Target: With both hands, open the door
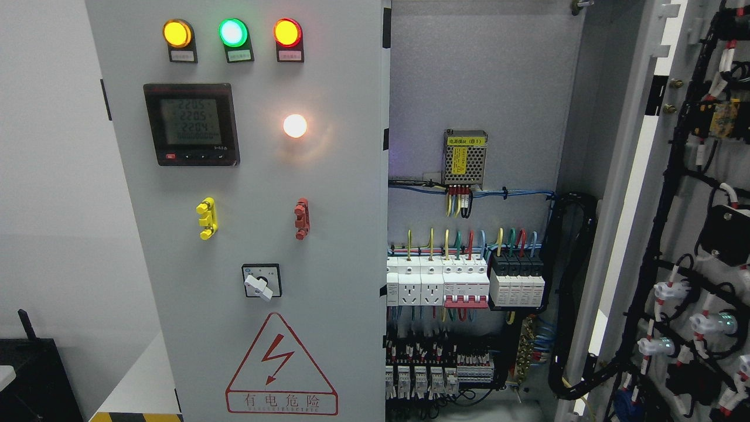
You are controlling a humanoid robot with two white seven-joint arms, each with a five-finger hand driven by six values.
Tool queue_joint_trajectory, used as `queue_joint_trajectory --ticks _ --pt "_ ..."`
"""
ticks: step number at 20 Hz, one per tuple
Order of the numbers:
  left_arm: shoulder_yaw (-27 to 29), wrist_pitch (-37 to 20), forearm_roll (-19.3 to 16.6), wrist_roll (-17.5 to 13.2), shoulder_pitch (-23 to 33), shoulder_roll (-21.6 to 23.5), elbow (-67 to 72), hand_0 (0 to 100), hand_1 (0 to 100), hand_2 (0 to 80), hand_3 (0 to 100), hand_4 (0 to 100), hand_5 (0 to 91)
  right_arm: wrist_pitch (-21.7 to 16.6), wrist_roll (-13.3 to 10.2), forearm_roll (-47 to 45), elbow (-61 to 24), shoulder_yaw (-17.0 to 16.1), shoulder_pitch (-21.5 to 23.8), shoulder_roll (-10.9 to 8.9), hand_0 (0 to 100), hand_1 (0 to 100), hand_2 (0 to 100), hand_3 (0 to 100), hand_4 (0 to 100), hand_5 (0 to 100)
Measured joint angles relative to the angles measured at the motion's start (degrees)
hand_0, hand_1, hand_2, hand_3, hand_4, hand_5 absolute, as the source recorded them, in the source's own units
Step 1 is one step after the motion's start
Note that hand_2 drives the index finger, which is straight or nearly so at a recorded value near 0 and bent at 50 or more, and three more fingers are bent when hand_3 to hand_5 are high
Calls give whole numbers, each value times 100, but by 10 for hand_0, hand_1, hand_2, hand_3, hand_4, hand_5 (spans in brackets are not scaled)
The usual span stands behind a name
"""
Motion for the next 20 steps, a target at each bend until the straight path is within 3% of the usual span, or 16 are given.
queue_joint_trajectory --ticks 5,12,17,20 --pt "2 1 0 0 0 -2 1 120 389 0 0 0 0 -947 9 -2 -687 176 142 -134 120 389 0 0 0 0" --pt "3 1 0 -1 0 -4 2 120 389 0 0 0 0 -1590 11 -5 -1333 359 -93 -244 120 389 0 0 0 0" --pt "3 1 0 -1 0 -4 2 120 389 0 0 0 0 -1632 14 -2 -1598 446 -811 -238 120 389 0 0 0 0" --pt "3 3 0 -1 0 -4 2 120 389 0 0 0 0 -1250 29 -2 -1674 478 -1344 -214 120 389 0 0 0 0"
